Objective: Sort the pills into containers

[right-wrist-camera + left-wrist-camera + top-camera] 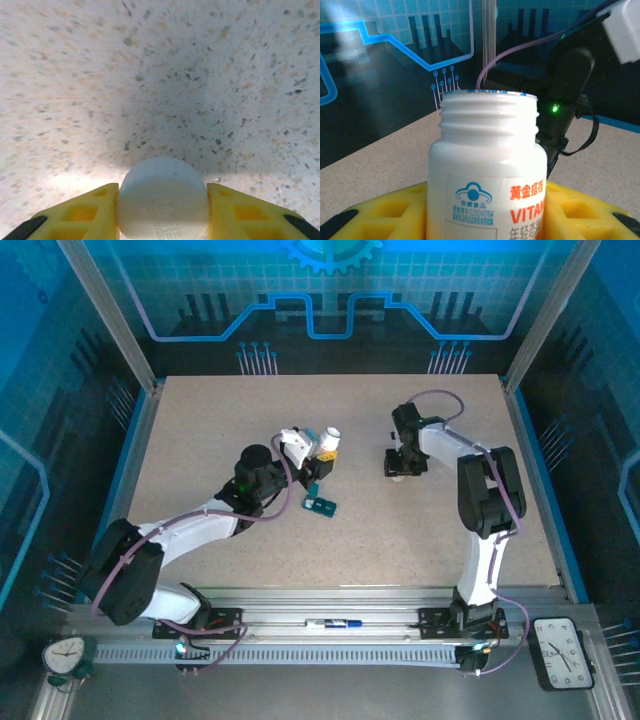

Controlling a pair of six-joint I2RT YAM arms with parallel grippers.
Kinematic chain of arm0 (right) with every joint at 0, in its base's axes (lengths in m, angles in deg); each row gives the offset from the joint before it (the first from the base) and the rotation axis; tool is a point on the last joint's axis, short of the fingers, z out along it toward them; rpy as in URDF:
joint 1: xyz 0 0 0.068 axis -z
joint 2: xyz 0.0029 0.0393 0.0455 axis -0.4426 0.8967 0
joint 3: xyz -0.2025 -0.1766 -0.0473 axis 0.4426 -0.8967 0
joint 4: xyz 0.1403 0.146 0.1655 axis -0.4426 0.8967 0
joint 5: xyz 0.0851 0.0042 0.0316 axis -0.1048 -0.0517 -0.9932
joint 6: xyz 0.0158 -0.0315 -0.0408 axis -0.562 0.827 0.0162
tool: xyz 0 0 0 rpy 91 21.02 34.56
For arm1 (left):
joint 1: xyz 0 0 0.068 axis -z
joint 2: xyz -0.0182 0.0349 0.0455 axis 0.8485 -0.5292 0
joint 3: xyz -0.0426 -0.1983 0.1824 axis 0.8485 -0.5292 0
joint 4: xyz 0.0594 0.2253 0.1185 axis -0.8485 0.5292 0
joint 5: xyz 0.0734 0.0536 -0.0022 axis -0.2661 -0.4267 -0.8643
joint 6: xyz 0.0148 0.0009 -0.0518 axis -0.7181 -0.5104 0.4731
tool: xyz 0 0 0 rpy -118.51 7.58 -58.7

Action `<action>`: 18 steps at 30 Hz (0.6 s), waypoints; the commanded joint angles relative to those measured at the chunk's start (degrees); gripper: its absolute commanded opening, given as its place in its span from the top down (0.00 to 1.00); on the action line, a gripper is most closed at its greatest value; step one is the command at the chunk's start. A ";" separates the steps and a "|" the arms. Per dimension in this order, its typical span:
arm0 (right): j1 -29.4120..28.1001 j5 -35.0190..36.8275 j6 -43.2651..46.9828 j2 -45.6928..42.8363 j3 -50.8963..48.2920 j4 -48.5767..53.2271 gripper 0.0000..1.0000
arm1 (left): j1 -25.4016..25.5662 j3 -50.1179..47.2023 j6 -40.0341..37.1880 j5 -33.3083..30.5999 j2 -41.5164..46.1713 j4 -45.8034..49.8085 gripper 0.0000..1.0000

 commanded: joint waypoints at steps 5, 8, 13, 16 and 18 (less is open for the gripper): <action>0.52 -6.91 -1.76 -9.33 1.70 1.52 0.59 | -0.45 3.16 -0.63 4.21 -4.76 -3.90 1.00; 0.43 -10.33 -1.33 -10.91 3.76 2.81 0.59 | -0.45 4.49 -0.86 5.30 -6.25 -2.74 1.00; 0.44 -16.46 -0.11 -12.43 7.76 5.18 0.58 | -0.40 5.45 -3.12 6.82 -9.04 -2.69 1.00; 0.44 -19.62 1.03 -12.88 10.22 6.89 0.58 | -0.42 6.09 -3.41 7.28 -10.99 -3.12 1.00; 0.44 -21.44 2.03 -13.28 11.75 8.06 0.58 | -0.45 6.59 -3.52 7.45 -12.25 -3.66 1.00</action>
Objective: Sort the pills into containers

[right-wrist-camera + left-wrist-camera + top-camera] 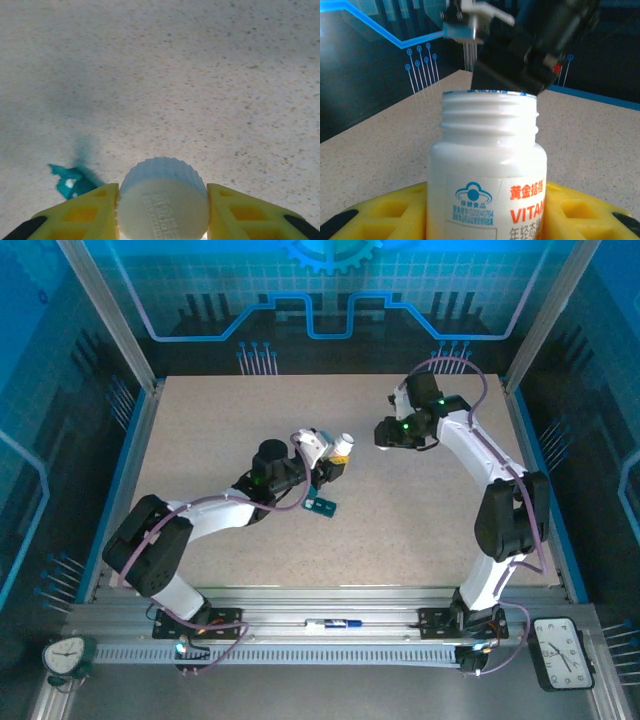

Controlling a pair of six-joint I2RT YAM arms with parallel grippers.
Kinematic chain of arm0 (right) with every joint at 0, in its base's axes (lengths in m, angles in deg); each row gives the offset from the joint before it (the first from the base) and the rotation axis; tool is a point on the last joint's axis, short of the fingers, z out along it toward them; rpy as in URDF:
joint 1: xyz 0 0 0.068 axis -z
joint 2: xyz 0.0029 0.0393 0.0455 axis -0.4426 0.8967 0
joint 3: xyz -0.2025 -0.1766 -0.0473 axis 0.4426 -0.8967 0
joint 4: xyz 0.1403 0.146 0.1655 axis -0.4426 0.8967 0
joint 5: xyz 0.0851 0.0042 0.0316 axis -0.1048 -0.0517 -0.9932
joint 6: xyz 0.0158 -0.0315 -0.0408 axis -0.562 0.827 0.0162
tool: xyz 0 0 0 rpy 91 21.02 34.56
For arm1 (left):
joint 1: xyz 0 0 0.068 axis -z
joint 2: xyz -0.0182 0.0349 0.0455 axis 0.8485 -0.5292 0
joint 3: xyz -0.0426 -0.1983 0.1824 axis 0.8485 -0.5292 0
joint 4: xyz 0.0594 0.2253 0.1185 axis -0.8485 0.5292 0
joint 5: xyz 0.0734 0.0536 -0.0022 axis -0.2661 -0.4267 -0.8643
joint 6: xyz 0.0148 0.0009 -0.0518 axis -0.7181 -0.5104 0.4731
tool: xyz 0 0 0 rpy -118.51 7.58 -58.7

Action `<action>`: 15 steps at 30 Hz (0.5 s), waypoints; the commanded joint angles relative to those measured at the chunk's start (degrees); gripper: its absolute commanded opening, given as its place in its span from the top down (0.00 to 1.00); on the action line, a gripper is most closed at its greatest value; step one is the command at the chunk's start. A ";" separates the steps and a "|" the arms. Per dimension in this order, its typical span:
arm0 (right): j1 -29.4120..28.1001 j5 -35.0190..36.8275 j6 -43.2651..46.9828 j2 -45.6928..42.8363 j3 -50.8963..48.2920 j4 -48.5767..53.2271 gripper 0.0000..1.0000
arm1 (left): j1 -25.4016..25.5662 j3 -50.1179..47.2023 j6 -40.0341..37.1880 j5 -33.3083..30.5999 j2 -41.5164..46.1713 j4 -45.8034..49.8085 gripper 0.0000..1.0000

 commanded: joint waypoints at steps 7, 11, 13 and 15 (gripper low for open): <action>0.45 -9.46 5.84 -2.82 6.57 7.94 0.58 | -0.43 4.64 -3.07 3.35 -6.03 -2.47 1.00; 0.61 -13.23 8.36 -1.39 8.78 10.60 0.58 | -0.34 6.18 -4.06 4.42 -8.82 -2.89 1.00; 0.49 -14.93 9.74 -0.45 10.30 12.41 0.58 | -0.26 6.39 -4.20 4.42 -10.24 -4.49 1.00; 0.48 -15.89 10.68 -0.01 11.12 13.65 0.58 | -0.14 6.46 -4.39 4.41 -11.49 -6.71 1.00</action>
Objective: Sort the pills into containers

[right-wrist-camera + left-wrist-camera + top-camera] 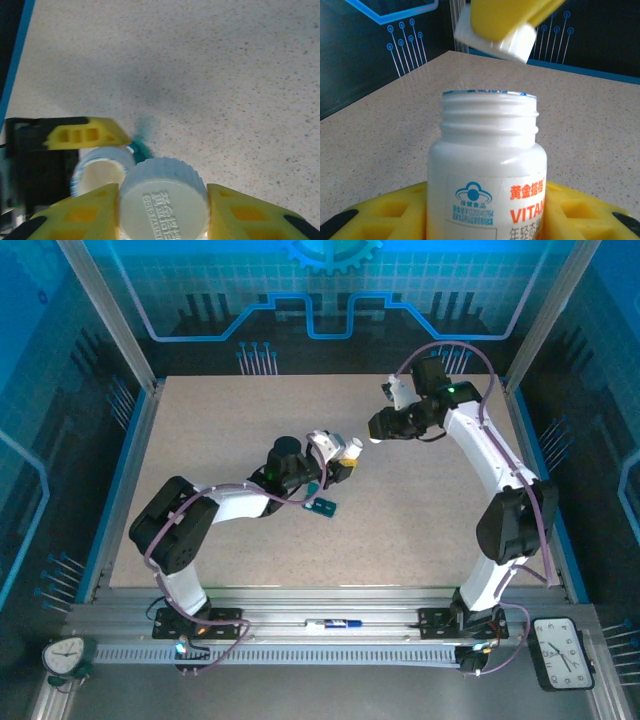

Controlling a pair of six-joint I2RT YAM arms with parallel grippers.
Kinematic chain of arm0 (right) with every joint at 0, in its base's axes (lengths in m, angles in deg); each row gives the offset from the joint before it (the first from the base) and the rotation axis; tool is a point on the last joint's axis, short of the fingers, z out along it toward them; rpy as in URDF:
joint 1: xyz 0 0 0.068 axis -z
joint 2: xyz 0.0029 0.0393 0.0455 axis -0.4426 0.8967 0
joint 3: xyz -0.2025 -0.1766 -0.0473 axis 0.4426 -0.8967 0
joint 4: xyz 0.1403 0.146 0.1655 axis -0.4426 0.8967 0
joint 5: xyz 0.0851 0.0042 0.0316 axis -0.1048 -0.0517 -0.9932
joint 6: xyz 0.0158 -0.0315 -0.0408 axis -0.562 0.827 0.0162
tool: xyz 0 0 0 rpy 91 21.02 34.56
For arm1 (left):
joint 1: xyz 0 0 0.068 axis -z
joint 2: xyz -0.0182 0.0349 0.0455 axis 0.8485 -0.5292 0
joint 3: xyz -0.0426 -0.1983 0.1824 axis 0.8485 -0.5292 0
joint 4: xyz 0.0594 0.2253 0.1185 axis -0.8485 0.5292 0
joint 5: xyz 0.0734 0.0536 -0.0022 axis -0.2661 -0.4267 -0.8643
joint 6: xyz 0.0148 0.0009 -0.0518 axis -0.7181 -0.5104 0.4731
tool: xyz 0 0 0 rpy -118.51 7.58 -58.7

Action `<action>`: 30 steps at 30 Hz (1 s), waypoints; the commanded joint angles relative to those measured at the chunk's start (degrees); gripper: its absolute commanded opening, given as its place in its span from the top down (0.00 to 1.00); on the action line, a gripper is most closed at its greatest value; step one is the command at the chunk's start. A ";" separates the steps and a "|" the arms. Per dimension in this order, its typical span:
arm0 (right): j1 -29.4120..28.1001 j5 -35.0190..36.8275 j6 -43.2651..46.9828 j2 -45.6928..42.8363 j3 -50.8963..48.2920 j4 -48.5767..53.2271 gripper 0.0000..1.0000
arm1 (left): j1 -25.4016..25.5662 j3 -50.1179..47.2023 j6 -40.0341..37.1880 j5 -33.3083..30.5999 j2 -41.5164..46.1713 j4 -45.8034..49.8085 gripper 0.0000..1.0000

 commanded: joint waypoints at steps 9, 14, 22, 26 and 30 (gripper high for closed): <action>0.13 -5.10 5.08 1.88 2.99 7.40 0.58 | 0.41 3.92 -2.89 2.17 -6.07 -8.98 1.00; -0.38 -4.73 4.90 2.37 1.88 7.33 0.58 | 1.36 5.32 -2.95 2.57 -7.91 -11.02 1.00; -0.54 -4.00 4.44 3.75 0.88 6.62 0.58 | 2.63 5.62 -2.77 3.33 -8.77 -13.23 1.00; -0.57 -4.05 4.69 4.70 1.06 6.79 0.58 | 2.93 5.40 -2.88 3.88 -8.42 -13.67 1.00; -0.61 -4.02 5.43 5.24 0.88 7.51 0.58 | 3.02 5.35 -3.32 4.18 -8.09 -14.07 1.00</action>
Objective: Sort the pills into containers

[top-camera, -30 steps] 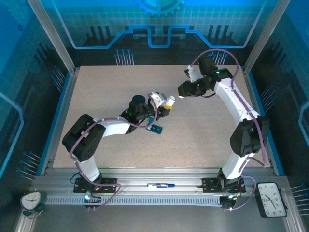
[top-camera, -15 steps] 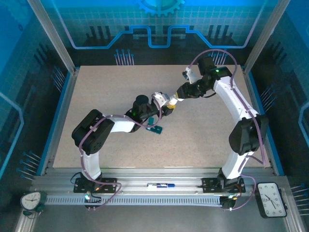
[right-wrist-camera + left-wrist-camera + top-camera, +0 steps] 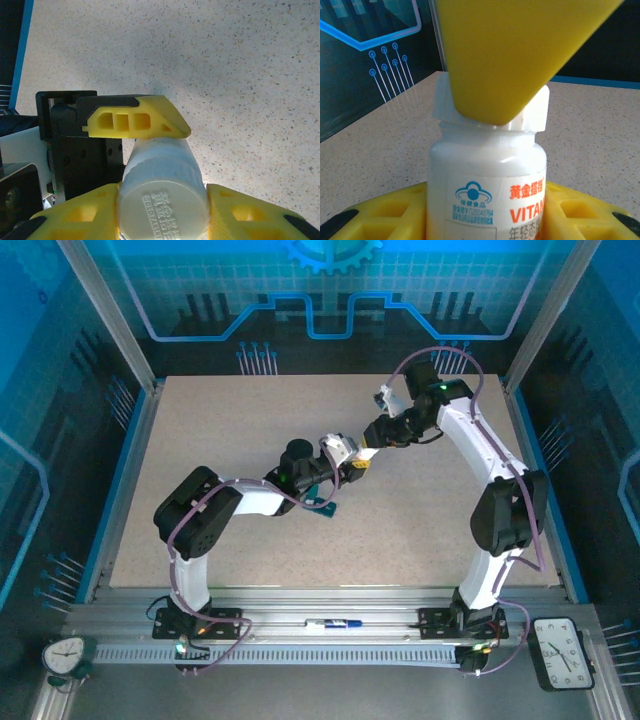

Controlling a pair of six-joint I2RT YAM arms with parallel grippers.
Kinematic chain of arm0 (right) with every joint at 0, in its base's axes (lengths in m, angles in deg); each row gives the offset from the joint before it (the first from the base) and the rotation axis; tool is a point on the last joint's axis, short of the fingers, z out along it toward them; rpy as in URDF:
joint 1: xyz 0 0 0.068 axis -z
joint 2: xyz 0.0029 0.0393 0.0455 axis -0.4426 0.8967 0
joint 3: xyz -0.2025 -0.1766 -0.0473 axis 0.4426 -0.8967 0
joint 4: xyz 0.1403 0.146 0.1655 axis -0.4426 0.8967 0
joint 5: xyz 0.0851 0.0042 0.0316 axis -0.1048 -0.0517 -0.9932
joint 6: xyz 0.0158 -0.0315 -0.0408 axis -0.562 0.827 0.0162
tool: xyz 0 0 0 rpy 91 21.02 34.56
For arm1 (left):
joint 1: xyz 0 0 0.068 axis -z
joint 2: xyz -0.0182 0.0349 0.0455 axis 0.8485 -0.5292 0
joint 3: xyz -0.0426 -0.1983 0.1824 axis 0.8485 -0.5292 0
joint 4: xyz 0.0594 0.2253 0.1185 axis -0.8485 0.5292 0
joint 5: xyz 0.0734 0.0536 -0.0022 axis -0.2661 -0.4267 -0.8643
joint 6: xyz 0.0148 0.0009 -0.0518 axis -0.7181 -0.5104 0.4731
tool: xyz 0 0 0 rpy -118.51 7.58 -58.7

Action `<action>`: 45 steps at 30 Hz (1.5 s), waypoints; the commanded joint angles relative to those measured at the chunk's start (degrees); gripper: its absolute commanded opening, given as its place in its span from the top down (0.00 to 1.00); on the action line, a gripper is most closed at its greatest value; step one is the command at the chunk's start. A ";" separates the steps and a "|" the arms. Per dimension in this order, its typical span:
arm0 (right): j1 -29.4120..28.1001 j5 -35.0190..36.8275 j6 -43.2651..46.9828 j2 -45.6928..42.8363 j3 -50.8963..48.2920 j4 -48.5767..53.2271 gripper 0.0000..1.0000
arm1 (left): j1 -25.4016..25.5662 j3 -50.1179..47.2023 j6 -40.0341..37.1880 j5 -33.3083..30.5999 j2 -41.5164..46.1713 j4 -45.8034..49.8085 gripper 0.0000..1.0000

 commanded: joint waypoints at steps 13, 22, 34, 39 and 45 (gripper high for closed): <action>-0.07 -6.20 6.22 6.79 1.66 5.67 0.58 | 0.90 1.08 -5.03 7.86 2.20 -2.78 1.00; -0.41 -10.80 -5.66 3.01 -9.38 -5.74 0.59 | 1.07 0.85 0.53 5.47 2.31 -9.00 1.00; -0.90 -7.54 -10.67 -0.61 -13.10 -9.11 0.59 | 1.47 1.77 0.96 4.32 1.80 -8.23 1.00; -0.95 -7.25 -12.18 -1.56 -14.44 -10.76 0.59 | 1.55 1.49 1.09 2.65 1.80 -9.43 1.00; 0.32 -8.11 -12.96 -1.24 -15.71 -11.12 0.59 | 1.47 1.09 1.12 2.29 2.48 -9.96 1.00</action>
